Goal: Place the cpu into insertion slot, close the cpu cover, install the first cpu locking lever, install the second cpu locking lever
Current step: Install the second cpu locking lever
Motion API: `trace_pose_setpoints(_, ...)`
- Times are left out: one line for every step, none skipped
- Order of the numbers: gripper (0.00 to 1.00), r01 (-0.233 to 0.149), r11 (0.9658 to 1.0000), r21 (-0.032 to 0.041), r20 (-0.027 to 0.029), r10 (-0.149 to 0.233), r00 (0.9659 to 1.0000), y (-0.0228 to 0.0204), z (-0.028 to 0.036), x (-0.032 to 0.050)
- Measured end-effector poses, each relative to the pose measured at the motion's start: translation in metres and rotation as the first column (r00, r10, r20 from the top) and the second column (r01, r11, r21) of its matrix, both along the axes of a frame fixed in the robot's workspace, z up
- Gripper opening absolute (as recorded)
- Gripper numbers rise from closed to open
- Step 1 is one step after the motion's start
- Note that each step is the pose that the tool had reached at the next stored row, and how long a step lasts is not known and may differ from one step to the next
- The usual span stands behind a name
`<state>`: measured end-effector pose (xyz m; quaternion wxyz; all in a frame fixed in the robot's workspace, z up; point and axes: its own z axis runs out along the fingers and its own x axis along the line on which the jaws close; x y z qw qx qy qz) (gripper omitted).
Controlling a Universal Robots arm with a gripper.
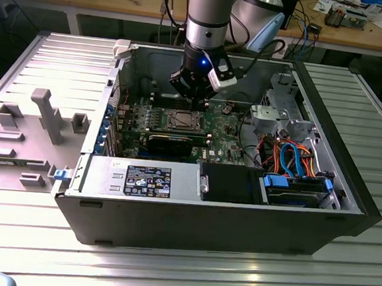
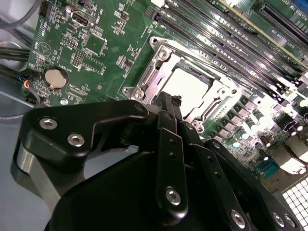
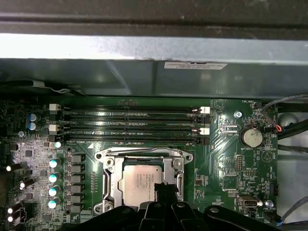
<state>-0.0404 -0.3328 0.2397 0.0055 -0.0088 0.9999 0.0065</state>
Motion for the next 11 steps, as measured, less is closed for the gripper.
trace_pose_setpoints(0.11, 0.000, 1.0000, -0.0002, -0.0001, 0.000, 1.0000, -0.0004, 0.0001, -0.0001)
trace_pose_setpoints(0.11, 0.000, 1.0000, -0.0002, -0.0001, 0.000, 1.0000, -0.0008, 0.0001, -0.0001)
trace_pose_setpoints(0.11, 0.000, 1.0000, -0.0001, -0.0001, 0.000, 1.0000, -0.0018, 0.0000, -0.0001)
trace_pose_setpoints(0.11, 0.000, 1.0000, -0.0002, -0.0001, 0.000, 1.0000, -0.0026, 0.0000, -0.0001)
trace_pose_setpoints(0.11, 0.000, 1.0000, -0.0001, -0.0001, 0.000, 1.0000, -0.0037, -0.0001, -0.0002)
trace_pose_setpoints(0.11, 0.000, 1.0000, -0.0001, -0.0001, 0.000, 1.0000, -0.0047, -0.0001, -0.0002)
trace_pose_setpoints(0.11, 0.000, 1.0000, -0.0001, -0.0001, 0.000, 1.0000, -0.0064, -0.0001, -0.0003)
trace_pose_setpoints(0.11, 0.000, 1.0000, -0.0001, 0.0000, 0.000, 1.0000, -0.0076, -0.0001, -0.0003)
trace_pose_setpoints(0.11, 0.000, 1.0000, -0.0001, -0.0001, 0.000, 1.0000, -0.0093, -0.0001, -0.0003)
trace_pose_setpoints(0.11, 0.000, 1.0000, -0.0001, -0.0001, 0.000, 1.0000, -0.0108, -0.0001, -0.0003)
trace_pose_setpoints(0.11, 0.000, 1.0000, -0.0001, 0.0000, 0.000, 1.0000, -0.0125, -0.0001, -0.0003)
